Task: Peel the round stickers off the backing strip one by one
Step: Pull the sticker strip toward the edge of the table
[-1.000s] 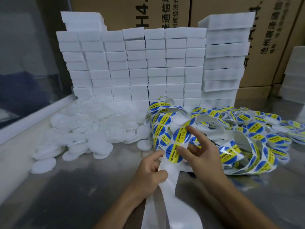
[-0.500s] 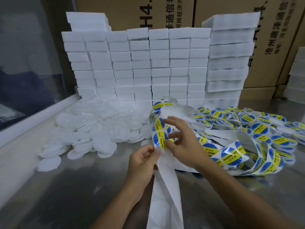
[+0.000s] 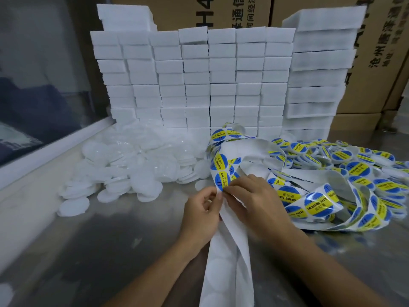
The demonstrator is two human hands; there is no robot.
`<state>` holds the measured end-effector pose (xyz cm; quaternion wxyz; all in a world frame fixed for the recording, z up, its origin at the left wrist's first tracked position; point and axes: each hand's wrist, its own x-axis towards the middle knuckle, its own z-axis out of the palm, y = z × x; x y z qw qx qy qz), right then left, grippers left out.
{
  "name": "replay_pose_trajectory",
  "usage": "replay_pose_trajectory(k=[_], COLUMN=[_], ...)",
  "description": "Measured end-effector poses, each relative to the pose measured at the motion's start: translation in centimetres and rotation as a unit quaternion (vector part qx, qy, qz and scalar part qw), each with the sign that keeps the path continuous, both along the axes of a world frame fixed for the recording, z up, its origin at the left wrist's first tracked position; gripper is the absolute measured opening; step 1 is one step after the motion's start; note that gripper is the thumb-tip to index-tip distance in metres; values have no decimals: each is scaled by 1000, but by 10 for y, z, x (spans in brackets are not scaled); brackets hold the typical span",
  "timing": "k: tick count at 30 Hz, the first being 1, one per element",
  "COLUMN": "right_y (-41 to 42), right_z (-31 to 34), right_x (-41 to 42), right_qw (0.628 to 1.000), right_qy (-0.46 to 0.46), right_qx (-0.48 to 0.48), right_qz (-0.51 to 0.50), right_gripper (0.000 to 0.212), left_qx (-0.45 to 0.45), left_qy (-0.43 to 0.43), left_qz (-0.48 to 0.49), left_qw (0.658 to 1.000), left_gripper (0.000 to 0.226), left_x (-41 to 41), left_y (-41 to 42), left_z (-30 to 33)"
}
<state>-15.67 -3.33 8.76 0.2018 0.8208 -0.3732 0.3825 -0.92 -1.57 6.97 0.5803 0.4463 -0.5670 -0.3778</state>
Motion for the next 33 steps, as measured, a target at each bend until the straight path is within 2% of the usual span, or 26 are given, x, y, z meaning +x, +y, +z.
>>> replay_pose_trajectory(k=[4, 7, 9, 13, 15, 17, 19, 20, 22, 26, 29, 33], right_y=[4, 8, 9, 9, 12, 16, 21, 23, 25, 26, 25, 23], right_z=[0, 2, 6, 20, 26, 28, 26, 25, 22, 22, 24, 24], right_x=[1, 2, 1, -7, -7, 0, 11, 15, 21, 20, 14, 11], right_qw=[999, 975, 921, 764, 692, 647, 634, 630, 615, 616, 615, 615], right_qy=[-38, -188, -337, -564, -626, -644, -629, -623, -625, -630, -636, -637], right_qx=[25, 118, 194, 312, 351, 386, 420, 432, 444, 437, 431, 430], right_qz=[-9, 5, 6, 30, 83, 134, 160, 169, 183, 179, 180, 177], right_gripper=[5, 4, 9, 15, 17, 17, 15, 14, 10, 6, 9, 12], left_qx=[-17, -20, -16, -3, -19, -63, -62, -34, 22, 60, 58, 43], left_qy=[-33, -41, -38, -40, -105, -250, -418, -472, -524, -563, -571, -537], left_qz=[6, 20, 31, 62, 91, 139, 147, 137, 112, 106, 144, 142], left_qw=[999, 999, 999, 997, 990, 956, 894, 870, 844, 818, 806, 830], left_gripper=[30, 31, 24, 21, 19, 4, 31, 45, 60, 74, 71, 61], left_x=[1, 3, 4, 4, 4, 8, 13, 16, 21, 20, 21, 21], left_y=[-1, -3, -4, -8, -10, -13, -18, -20, -22, -21, -20, -21], left_z=[0, -3, -6, -10, -12, -11, -12, -13, -13, -15, -13, -13])
